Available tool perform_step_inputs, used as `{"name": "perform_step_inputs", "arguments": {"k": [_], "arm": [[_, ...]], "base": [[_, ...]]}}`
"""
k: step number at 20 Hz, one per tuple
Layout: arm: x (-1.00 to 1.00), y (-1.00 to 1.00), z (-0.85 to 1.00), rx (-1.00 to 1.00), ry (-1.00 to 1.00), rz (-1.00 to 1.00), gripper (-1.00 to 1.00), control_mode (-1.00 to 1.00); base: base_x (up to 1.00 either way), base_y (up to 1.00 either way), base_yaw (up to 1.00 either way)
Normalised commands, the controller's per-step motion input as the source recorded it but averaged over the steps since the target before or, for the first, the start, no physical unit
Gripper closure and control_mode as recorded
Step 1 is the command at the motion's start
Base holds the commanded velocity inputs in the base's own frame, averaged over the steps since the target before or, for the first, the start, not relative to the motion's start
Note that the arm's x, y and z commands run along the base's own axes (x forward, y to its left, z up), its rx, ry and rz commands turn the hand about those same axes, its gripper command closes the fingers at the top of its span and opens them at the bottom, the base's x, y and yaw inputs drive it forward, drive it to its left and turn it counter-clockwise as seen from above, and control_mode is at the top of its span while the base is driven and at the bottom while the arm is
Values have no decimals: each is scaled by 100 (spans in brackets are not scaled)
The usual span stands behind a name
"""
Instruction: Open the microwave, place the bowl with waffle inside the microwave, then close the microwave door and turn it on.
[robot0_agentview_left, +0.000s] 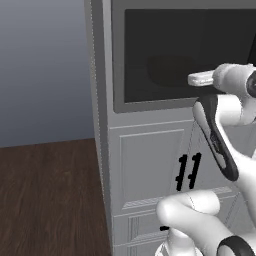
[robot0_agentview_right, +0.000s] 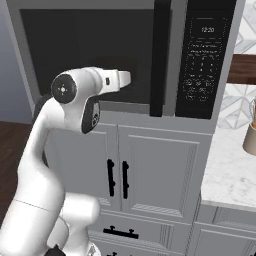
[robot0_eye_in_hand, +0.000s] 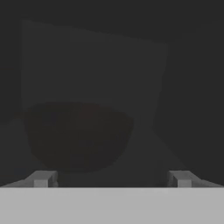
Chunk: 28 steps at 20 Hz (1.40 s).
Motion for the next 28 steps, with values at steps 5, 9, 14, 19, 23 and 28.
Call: {"name": "perform_step_inputs", "arguments": {"k": [5, 9, 14, 19, 23, 28], "arm": [[-100, -93, 0, 17, -26, 34, -100, -100], [-15, -100, -8, 15, -26, 31, -100, -100], [23, -89, -19, 8, -5, 7, 100, -100], [-20, -81, -5, 0, -6, -27, 100, -100], [-18, -60, -1, 0, -9, -33, 100, -100], [11, -42, -14, 0, 2, -26, 100, -100]], "base": [[0, 0, 0], [0, 0, 0], [0, 0, 0], [0, 0, 0], [0, 0, 0], [0, 0, 0]]}}
